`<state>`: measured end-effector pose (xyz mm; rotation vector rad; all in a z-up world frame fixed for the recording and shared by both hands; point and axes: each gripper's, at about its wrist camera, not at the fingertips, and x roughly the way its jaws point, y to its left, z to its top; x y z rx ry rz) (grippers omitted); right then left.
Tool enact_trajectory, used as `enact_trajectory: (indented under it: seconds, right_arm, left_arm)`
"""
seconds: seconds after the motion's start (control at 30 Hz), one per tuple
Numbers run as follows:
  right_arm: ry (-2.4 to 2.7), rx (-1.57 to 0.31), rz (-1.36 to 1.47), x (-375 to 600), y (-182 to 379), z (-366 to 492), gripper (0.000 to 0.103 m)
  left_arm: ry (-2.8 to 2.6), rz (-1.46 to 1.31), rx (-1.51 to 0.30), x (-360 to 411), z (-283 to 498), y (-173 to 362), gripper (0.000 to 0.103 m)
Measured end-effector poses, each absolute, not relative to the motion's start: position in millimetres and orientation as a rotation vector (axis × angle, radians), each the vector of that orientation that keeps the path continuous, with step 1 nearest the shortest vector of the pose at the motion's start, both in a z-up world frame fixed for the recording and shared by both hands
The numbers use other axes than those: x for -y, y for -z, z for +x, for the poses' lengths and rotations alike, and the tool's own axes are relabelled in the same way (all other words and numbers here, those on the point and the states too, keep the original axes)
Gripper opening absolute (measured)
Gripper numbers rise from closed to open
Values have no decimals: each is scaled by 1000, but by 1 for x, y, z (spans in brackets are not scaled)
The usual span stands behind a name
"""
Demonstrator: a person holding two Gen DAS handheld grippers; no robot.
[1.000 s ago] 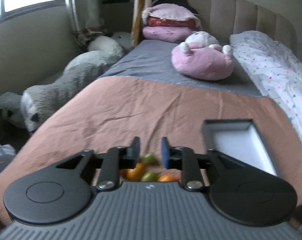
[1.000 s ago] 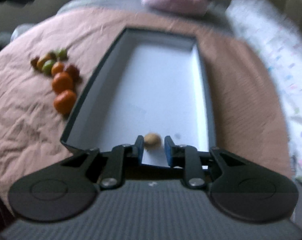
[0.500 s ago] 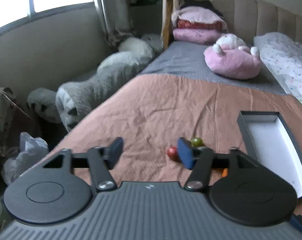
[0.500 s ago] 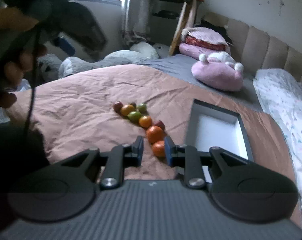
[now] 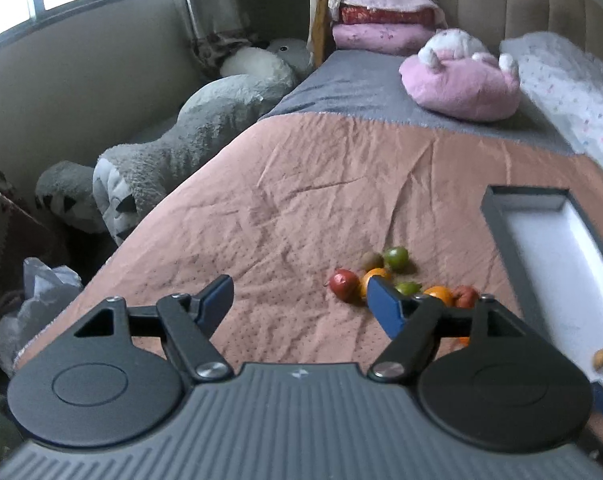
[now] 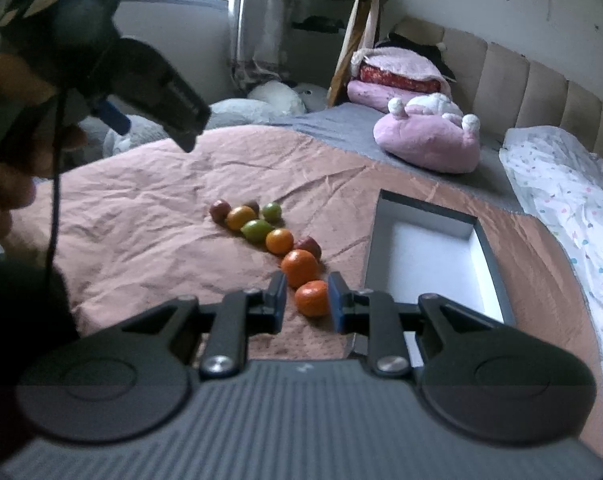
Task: Organize fruits
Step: 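Grasp the tangerine at the end of the row with the right tool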
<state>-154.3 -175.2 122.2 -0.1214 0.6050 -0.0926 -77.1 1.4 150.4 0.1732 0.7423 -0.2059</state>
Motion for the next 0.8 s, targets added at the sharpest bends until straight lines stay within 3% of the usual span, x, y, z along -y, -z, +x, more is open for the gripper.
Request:
enact_trajectory:
  seconds: [0.27, 0.3, 0.4, 0.43, 0.7, 0.8]
  right_arm:
    - [82, -702, -97, 181, -91, -118, 26]
    - [80, -716, -102, 181, -88, -113, 29]
    - [93, -729, -137, 180, -79, -100, 61]
    - [99, -722, -153, 179, -78, -98, 65]
    - [82, -769, -234, 181, -61, -71, 63]
    - [85, -787, -245, 185, -53, -66, 53]
  left_arm:
    - [215, 183, -805, 3, -57, -127, 78]
    - [213, 181, -807, 3, -54, -125, 78]
    - [217, 159, -816, 4, -48, -124, 78]
    - [217, 157, -817, 4, -46, -123, 78]
    - [222, 153, -844, 13, -30, -119, 78]
    - [234, 156, -830, 15, -29, -120, 78]
